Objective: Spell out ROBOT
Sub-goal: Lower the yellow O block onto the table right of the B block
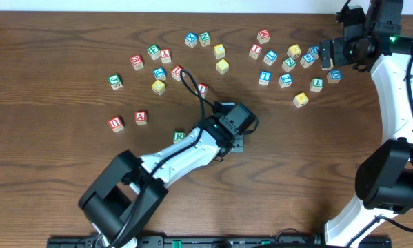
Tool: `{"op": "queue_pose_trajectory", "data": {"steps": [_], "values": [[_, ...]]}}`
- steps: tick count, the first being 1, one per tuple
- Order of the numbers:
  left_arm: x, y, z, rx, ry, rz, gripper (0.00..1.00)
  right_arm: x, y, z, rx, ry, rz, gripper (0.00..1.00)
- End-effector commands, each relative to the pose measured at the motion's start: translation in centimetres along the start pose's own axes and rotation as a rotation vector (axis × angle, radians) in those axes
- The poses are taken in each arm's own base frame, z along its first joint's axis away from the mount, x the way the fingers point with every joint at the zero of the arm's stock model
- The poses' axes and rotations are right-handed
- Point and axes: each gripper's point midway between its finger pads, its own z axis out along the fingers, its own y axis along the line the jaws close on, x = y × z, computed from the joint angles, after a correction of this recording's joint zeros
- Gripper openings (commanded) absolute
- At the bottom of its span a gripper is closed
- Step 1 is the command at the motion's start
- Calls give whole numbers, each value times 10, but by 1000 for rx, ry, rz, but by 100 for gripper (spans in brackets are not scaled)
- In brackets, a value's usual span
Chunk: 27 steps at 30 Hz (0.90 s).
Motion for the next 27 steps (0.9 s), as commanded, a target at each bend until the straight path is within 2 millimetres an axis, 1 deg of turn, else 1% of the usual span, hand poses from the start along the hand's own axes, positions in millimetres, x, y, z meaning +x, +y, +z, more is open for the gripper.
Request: {"op": "queue_pose_trajectory", "data": {"steps": [1,8,27], "values": [[2,0,1,8,0,-4,19,-6,1,-2,-7,-16,11,99],[0,-2,1,14,-7,-5,19,-6,1,-2,-7,-16,11,99],[-11,10,1,-54,-75,-37,19,-6,1,-2,-7,-16,11,99]]}}
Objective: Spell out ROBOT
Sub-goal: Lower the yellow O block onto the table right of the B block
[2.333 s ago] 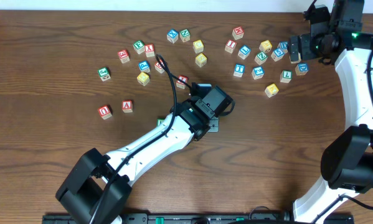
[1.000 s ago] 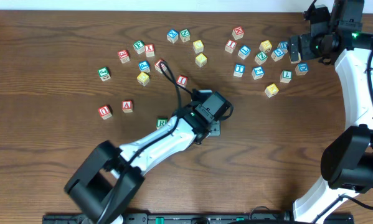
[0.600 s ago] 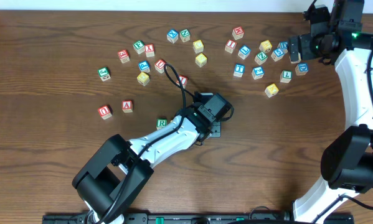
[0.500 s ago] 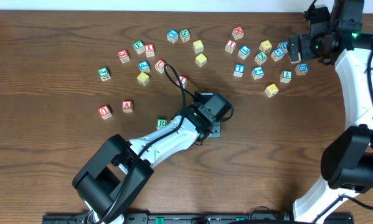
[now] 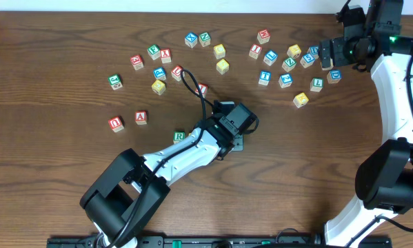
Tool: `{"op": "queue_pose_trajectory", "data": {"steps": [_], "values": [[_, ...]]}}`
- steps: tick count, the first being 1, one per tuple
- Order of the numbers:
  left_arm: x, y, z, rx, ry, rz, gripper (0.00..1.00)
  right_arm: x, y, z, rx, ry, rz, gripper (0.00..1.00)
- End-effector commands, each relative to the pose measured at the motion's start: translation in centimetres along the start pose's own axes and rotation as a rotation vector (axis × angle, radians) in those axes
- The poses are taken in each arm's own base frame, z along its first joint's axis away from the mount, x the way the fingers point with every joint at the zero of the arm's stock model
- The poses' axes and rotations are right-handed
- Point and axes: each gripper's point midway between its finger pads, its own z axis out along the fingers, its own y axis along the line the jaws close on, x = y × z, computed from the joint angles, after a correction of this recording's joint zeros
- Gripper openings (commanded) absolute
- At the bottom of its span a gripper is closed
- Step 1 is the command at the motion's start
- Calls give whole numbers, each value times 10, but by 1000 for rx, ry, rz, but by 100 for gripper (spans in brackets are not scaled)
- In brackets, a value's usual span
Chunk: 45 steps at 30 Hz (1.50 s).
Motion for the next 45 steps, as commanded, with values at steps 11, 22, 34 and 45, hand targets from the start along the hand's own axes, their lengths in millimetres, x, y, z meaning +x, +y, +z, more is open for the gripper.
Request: {"op": "queue_pose_trajectory", "data": {"steps": [11,22,34,45], "values": [[-4,10,0,-50,-38,-46,15,-6,1,-2,-7,-16,11,99],[-1,13,0,-60,-27,-42,22,-6,1,-2,-7,-16,11,99],[1,13,0,-60,-16,-37,22,-6,1,-2,-7,-16,11,99],[3,9,0,-38,-1,-27,31,-6,1,-2,-7,-16,11,99]]}}
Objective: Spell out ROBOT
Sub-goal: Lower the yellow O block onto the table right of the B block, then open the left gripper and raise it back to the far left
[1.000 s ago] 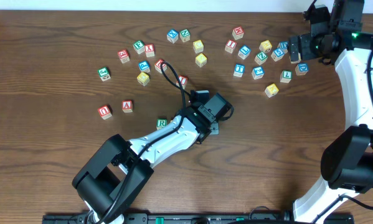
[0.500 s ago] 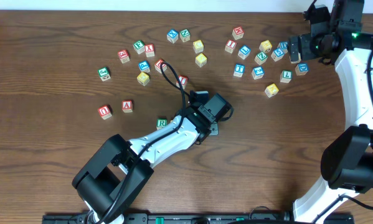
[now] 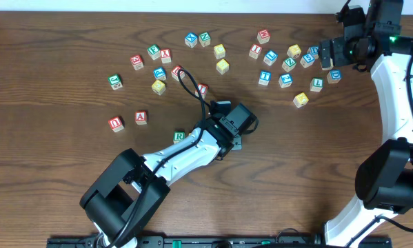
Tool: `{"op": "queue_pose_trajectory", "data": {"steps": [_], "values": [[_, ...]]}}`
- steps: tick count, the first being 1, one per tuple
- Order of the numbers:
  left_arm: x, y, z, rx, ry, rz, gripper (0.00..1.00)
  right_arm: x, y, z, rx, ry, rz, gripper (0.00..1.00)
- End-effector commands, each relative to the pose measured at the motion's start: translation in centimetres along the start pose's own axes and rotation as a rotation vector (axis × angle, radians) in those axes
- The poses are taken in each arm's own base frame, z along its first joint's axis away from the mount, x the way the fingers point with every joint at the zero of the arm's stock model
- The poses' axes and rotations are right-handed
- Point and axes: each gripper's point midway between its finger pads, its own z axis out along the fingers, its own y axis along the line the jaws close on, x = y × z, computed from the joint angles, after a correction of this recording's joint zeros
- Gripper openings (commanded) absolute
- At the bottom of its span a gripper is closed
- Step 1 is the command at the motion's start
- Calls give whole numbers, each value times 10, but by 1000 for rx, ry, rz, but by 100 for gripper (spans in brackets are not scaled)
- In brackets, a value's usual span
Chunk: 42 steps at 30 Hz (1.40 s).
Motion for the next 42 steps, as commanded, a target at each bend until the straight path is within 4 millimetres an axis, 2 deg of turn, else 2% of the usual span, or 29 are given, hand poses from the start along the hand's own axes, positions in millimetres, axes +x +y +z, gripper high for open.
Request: {"op": "queue_pose_trajectory", "data": {"steps": [1,4,17,22,42], "values": [[4,2,0,-3,8,9,34,-6,1,-2,-7,-16,11,99],[4,2,0,-4,8,9,38,-6,1,-2,-7,-16,11,99],[-1,-1,0,9,-14,27,39,-6,1,-2,-7,-16,11,99],[-5,2,0,-10,-35,37,45,-6,1,-2,-7,-16,11,99],[-18,-1,0,-2,-84,69,46,-6,1,-2,-7,-16,11,99]]}}
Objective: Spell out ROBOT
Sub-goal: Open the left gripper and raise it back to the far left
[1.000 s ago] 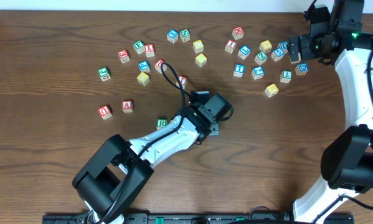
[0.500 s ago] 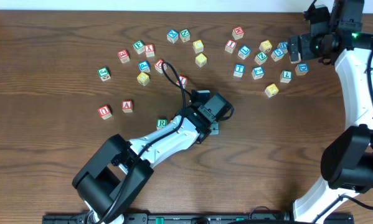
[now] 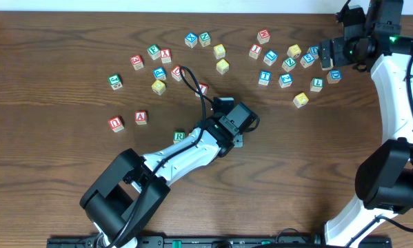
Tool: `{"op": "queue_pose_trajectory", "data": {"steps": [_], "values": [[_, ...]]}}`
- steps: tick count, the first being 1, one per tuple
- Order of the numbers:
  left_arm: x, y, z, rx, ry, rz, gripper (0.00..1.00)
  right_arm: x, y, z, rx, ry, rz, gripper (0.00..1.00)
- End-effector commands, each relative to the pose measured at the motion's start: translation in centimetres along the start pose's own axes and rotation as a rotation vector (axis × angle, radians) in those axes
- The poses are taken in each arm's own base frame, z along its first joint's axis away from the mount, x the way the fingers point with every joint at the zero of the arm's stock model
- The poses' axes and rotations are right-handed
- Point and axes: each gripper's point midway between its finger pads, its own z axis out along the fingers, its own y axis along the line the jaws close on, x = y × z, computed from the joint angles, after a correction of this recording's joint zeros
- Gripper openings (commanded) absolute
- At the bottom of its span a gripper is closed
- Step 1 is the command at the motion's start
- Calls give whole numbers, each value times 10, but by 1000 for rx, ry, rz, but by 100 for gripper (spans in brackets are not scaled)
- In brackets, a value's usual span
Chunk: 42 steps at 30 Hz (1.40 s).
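Lettered wooden blocks lie scattered over the far half of the brown table (image 3: 68, 186). A green R block (image 3: 179, 136) sits alone, touching the left arm's forearm on its left side. My left gripper (image 3: 238, 142) is low at mid-table, right of the R block; its wrist covers the fingers, so whether it holds anything is hidden. My right gripper (image 3: 325, 55) hangs at the far right, over the edge of a cluster holding a blue T block (image 3: 265, 77) and a blue block (image 3: 334, 75). How its jaws stand is not visible.
A red A block (image 3: 141, 117) and another red block (image 3: 116, 123) lie at the left. A group with a red block (image 3: 177, 71) and a yellow block (image 3: 158, 87) lies behind the left arm. A black cable (image 3: 192, 89) loops over that group.
The left wrist has shifted only a trace at mid-table. No block has moved and the right arm is where it was.
At every earlier moment the left gripper was low at mid-table, right of the green R block, and the right gripper hung over the far-right cluster. Only tiny shifts of the left wrist and its cable show; the blocks lie as before.
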Motion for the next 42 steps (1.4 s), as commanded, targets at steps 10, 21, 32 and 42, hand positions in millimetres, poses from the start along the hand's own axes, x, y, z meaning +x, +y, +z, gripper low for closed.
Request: {"op": "queue_pose_trajectory", "data": {"steps": [10,21,32,42], "values": [[-45,11,-7,-18,-88,78,51,-6,1,-2,-7,-16,11,99],[-155,11,-85,31,-339,242,64,-6,1,-2,-7,-16,11,99],[-221,121,-159,-57,-459,233,65,-6,1,-2,-7,-16,11,99],[-213,223,-161,-39,-347,85,65,-6,1,-2,-7,-16,11,99]]}}
